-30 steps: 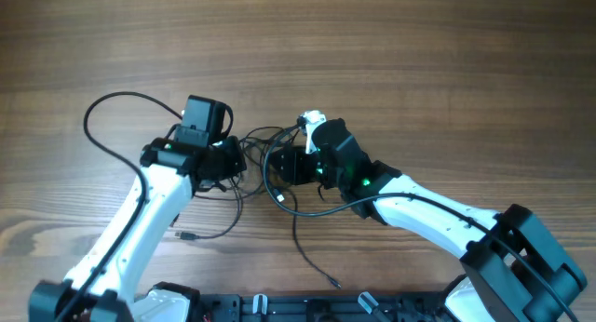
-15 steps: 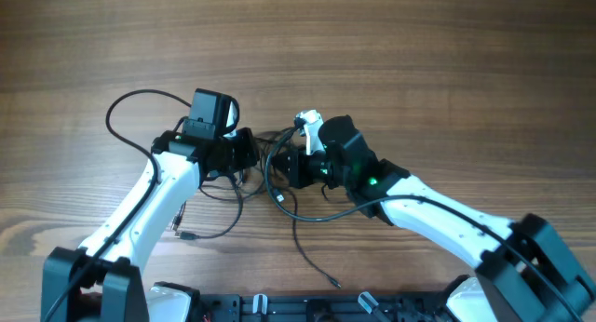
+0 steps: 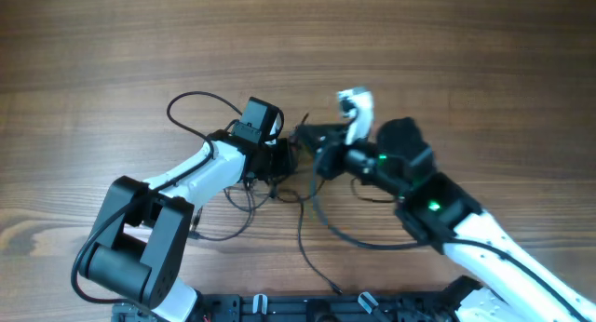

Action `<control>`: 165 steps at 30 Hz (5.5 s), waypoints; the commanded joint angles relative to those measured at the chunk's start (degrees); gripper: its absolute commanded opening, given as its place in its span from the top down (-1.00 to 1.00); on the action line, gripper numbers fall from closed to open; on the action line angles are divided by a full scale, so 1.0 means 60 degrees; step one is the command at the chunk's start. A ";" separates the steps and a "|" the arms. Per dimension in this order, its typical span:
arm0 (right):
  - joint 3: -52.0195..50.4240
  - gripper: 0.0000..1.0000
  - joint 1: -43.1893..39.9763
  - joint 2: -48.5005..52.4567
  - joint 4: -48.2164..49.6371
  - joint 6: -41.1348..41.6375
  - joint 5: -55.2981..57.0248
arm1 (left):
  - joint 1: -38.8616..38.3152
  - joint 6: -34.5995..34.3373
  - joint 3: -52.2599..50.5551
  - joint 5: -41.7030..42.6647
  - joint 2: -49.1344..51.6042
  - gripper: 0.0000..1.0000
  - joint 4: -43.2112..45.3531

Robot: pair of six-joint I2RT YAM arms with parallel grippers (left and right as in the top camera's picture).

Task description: Untangle cables

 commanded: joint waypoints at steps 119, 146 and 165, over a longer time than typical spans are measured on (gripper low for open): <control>0.3038 -0.38 0.0707 0.6120 -0.6961 0.3056 0.2889 | 0.2561 0.1049 -0.0025 0.0291 0.0117 0.78 -0.2084; 0.3034 0.10 0.1147 0.6808 -0.6251 0.4058 0.3825 | 0.2561 0.1053 -0.0025 0.0288 0.0117 0.78 -0.2051; 0.3034 0.60 0.1151 0.7420 -0.5508 0.4524 0.5224 | 0.2561 0.1049 -0.0025 0.0288 0.0117 0.77 -0.2149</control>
